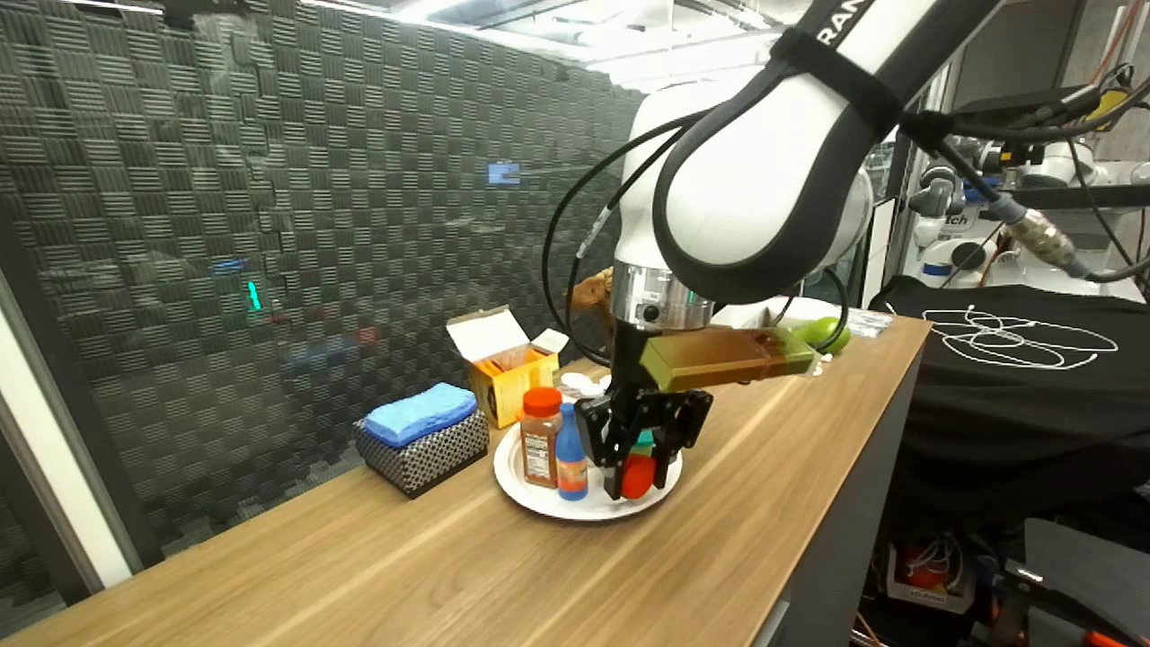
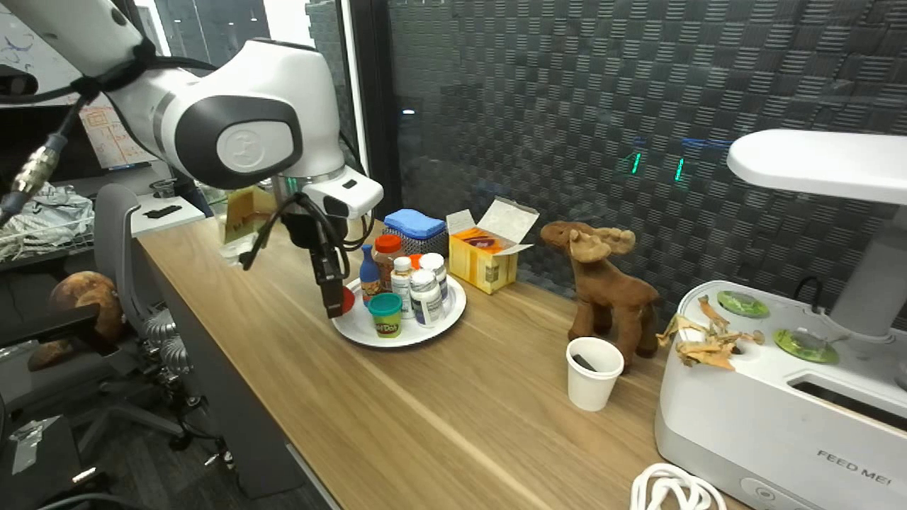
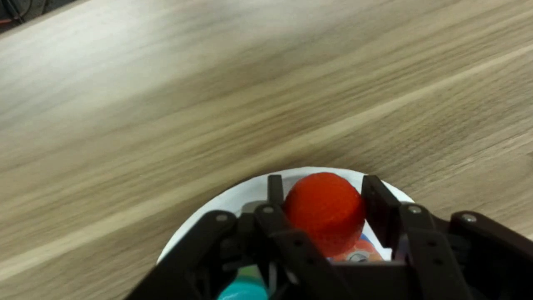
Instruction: Put all the objects surrounding the plate on the plate.
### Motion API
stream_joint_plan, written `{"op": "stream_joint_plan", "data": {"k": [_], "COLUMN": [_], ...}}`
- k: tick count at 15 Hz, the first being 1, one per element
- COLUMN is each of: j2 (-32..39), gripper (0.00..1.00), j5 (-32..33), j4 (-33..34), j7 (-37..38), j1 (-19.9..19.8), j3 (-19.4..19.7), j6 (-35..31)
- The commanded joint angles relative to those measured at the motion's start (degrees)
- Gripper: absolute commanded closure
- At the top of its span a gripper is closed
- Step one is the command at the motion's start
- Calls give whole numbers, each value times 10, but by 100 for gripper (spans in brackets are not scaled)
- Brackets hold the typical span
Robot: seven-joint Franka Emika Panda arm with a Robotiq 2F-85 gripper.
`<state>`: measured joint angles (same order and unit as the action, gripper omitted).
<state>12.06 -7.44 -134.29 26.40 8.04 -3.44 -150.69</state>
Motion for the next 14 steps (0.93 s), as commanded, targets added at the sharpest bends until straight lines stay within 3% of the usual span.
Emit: {"op": "stream_joint_plan", "data": {"k": [1,3,4,8,14], "j2": [14,16,15,-10,-62], "gripper": [75,75,31,1,0], "j5": [28,31,29,12,25], "j4": [1,-4,-6,-25,-49], "j7": [9,3,-1,-27,-19], "j1": [10,11,12,11,17], "j3": [11,12,11,-4,-3], "j6": [-58,-81,-89,-89,-70]}}
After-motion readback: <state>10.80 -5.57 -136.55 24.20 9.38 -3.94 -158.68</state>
